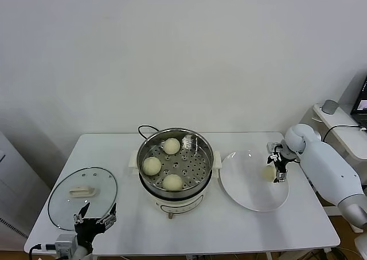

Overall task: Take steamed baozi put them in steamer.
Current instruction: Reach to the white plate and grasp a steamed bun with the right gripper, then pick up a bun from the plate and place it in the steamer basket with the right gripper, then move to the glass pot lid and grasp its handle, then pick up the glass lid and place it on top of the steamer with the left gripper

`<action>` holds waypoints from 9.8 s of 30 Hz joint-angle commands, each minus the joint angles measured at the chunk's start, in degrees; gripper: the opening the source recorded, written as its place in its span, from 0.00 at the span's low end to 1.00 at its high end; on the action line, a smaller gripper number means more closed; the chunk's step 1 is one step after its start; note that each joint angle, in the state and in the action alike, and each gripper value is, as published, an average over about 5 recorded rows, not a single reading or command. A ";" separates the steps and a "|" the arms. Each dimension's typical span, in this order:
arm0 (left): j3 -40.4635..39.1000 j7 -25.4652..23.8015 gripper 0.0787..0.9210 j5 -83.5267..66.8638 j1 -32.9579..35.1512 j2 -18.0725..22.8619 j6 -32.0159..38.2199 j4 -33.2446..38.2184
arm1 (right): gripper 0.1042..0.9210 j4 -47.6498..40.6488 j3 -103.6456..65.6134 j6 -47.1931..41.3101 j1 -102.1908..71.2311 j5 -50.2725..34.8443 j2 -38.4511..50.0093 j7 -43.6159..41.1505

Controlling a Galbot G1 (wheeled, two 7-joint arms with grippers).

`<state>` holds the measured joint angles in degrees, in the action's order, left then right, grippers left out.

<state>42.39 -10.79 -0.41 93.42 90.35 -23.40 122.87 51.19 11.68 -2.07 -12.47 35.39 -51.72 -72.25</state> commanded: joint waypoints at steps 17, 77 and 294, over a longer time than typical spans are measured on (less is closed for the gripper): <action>-0.50 0.12 0.88 0.37 -0.18 -0.24 0.17 -0.59 | 0.82 -1.06 0.02 0.04 -0.12 0.80 -0.51 1.02; -2.93 1.73 0.88 4.40 -1.97 0.25 0.75 3.38 | 0.51 21.62 58.99 -38.24 39.55 -60.44 -14.62 13.72; -7.63 14.05 0.06 71.73 -15.50 -16.63 -14.89 -11.27 | 0.88 39.31 -53.42 -1.78 -58.87 -66.08 -26.35 57.10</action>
<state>39.88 5.39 71.65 75.22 72.52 -12.54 93.57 90.54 -41.32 -3.73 -71.31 -30.97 -77.96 -14.93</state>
